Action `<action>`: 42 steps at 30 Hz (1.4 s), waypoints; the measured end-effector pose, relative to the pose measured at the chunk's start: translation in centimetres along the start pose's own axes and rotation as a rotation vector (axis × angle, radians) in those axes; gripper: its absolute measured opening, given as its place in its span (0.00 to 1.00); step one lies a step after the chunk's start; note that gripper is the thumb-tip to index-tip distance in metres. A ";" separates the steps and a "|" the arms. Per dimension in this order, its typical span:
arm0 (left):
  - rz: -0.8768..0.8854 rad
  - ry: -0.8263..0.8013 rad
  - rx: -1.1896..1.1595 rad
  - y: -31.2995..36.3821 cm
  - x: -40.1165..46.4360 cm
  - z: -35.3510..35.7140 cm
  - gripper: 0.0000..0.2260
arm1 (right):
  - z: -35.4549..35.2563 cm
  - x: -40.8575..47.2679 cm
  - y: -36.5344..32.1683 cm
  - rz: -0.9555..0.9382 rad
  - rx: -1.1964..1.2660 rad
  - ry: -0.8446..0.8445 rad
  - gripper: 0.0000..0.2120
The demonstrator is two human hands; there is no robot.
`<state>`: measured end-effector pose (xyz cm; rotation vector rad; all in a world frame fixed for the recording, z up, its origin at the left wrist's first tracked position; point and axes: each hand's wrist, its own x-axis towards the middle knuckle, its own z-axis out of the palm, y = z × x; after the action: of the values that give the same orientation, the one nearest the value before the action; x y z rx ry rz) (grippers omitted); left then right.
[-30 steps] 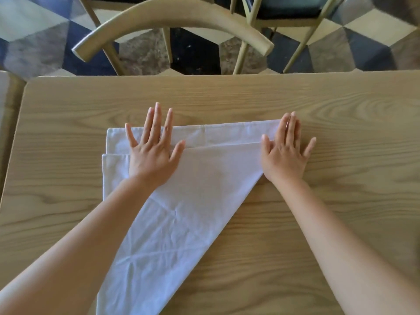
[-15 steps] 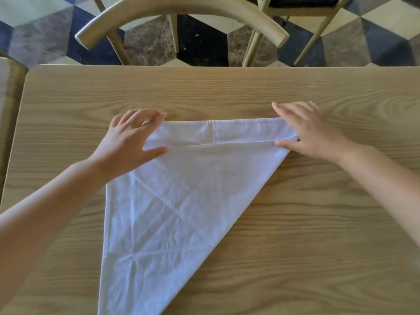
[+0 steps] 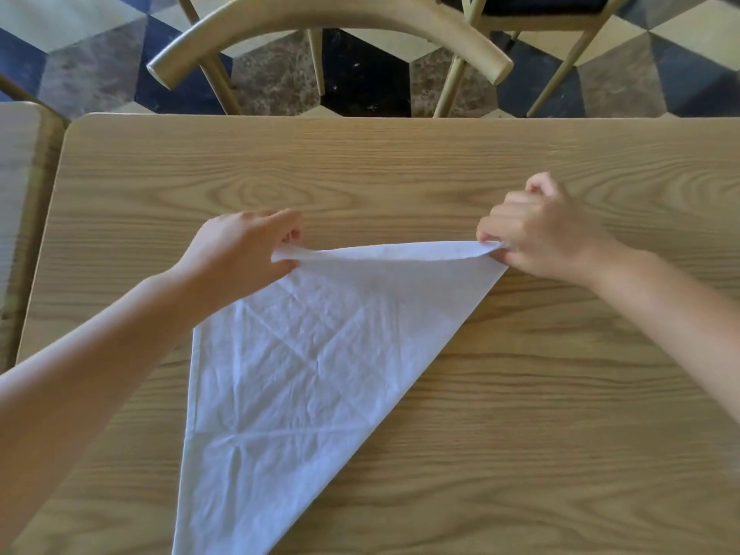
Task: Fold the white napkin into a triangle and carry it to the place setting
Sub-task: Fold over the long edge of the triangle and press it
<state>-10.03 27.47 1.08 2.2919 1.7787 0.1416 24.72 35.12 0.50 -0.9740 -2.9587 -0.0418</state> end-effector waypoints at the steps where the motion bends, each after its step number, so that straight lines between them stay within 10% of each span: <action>1: 0.036 0.023 0.022 0.1 -0.5 0.1 0.09 | 0.1 -0.4 0.1 -0.048 -0.029 -0.001 0.07; 8: 0.137 0.123 0.104 -0.3 -4.2 1.5 0.09 | 1.4 -4.3 -0.3 -0.061 -0.031 0.061 0.22; 20: -0.137 0.331 -0.011 3.5 -7.3 3.7 0.20 | 1.6 -3.7 -4.3 0.351 -0.062 0.291 0.11; 25: -0.146 0.132 -0.011 11.7 -1.3 6.5 0.27 | 2.3 2.3 -7.3 0.714 0.200 0.179 0.06; 29: -0.185 0.029 0.007 13.5 0.2 8.8 0.27 | 2.2 3.2 -8.0 0.606 0.092 -0.067 0.28; 42: 0.003 0.008 0.055 10.8 -1.6 8.4 0.24 | 4.4 -0.7 -10.9 0.891 0.195 -0.081 0.30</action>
<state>1.56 22.40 -4.35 2.3345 1.8052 0.1031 18.79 26.11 -4.09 -2.1489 -2.2449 0.2983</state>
